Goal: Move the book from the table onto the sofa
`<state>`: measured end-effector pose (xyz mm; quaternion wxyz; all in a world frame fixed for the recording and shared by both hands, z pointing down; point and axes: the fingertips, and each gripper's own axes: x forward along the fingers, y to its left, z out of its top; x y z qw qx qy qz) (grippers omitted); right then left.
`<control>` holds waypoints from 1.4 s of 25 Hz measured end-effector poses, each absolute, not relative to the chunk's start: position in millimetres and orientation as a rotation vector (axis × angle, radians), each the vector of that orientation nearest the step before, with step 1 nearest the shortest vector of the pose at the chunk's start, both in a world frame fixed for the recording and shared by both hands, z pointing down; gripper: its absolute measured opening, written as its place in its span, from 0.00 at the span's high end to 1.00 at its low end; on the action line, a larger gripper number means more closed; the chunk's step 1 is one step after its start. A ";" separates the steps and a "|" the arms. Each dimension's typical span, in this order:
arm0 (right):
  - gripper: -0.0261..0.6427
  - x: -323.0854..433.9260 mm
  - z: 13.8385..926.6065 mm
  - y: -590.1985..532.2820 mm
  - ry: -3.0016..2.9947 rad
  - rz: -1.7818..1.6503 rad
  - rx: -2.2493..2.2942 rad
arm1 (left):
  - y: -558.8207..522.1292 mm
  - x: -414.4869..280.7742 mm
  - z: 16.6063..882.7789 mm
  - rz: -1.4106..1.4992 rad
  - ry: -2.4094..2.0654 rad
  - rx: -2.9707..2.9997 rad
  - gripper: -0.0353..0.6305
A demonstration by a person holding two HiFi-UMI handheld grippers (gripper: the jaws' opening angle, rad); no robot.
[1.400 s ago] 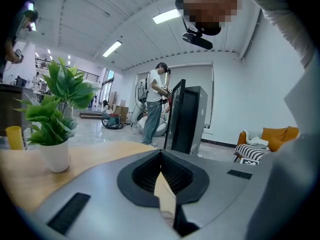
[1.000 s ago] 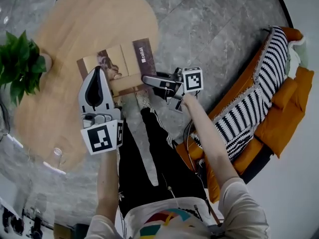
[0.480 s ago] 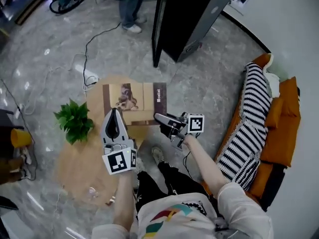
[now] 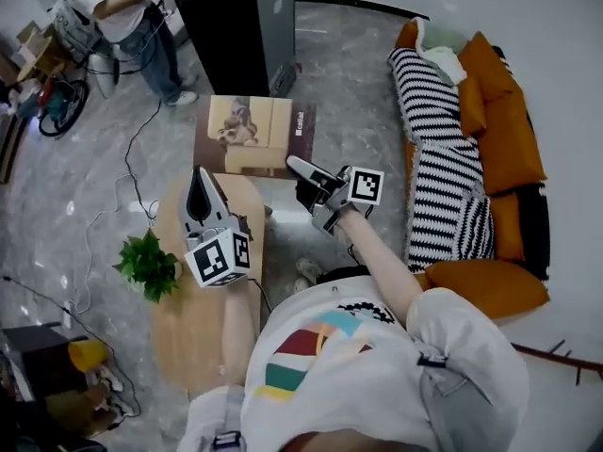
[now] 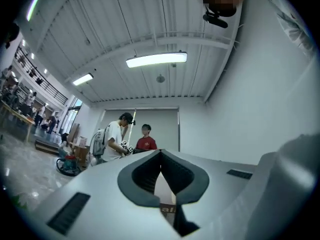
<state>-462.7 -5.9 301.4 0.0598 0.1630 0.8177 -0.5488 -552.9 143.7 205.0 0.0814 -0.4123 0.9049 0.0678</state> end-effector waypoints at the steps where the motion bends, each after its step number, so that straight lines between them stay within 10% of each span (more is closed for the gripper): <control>1: 0.73 -448.6 298.7 -13.2 2.458 -1.645 0.430 | 133.7 -545.8 201.6 0.202 2.677 -1.287 0.94; 15: 0.73 -197.3 305.2 -67.8 2.175 -1.442 -0.329 | 10.0 -383.7 232.7 0.247 2.358 -1.986 0.94; 35: 0.73 352.4 311.2 -91.9 1.836 -1.100 -0.951 | -119.3 105.3 252.6 0.237 1.854 -2.565 0.94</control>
